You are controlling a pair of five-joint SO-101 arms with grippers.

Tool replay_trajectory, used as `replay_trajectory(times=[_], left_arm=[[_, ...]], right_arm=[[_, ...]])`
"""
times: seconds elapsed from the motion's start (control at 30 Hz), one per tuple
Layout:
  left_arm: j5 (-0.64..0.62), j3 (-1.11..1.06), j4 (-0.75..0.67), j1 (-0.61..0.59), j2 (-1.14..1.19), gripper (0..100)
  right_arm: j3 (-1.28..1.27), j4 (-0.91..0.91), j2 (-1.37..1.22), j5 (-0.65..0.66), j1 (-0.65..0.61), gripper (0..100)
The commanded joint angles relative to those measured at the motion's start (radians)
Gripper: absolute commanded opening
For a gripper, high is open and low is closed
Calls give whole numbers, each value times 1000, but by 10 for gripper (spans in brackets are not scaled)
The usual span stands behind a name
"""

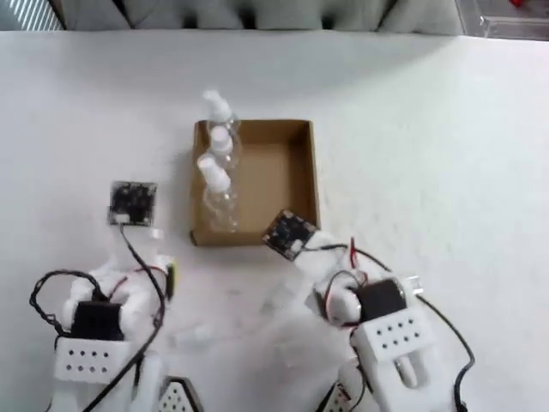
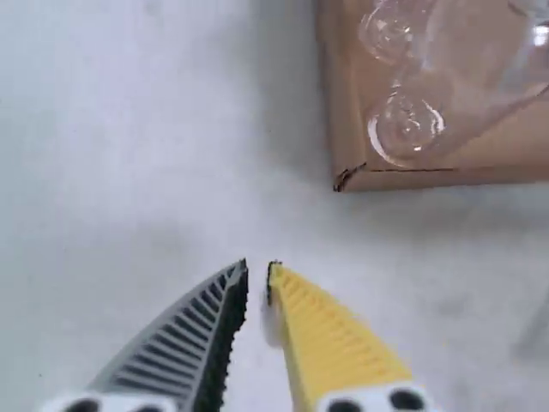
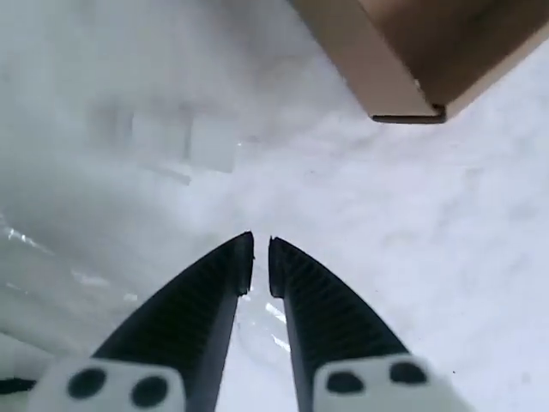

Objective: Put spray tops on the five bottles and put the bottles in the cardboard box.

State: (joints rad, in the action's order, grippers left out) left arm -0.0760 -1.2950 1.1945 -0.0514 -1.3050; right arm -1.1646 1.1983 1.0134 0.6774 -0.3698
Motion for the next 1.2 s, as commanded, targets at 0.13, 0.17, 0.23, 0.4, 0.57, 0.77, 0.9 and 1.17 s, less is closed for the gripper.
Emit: replay_trajectory(times=[0.13, 0.17, 0.23, 0.4, 0.57, 0.77, 0.9, 1.17], left_arm=[[5, -54, -167, -166, -15, 23], [5, -54, -166, -166, -15, 23], [5, -61, -166, -166, -8, 23], [2, -110, -273, -136, 143, 24], [2, -71, -397, -134, 409, 24], [8, 12, -402, -139, 602, 24], [9, 9, -402, -134, 602, 24], [12, 11, -402, -133, 602, 24]], right_arm=[[71, 39, 42, 331, 1, 18], [60, 36, 70, 348, 1, 18], [46, 39, 134, 376, 1, 19], [-29, 70, 297, 390, 1, 139], [-146, 70, 423, 459, -101, 140], [-249, 68, 507, 572, -193, 196], [-279, 64, 509, 626, -223, 215], [-285, 62, 507, 683, -242, 218]])
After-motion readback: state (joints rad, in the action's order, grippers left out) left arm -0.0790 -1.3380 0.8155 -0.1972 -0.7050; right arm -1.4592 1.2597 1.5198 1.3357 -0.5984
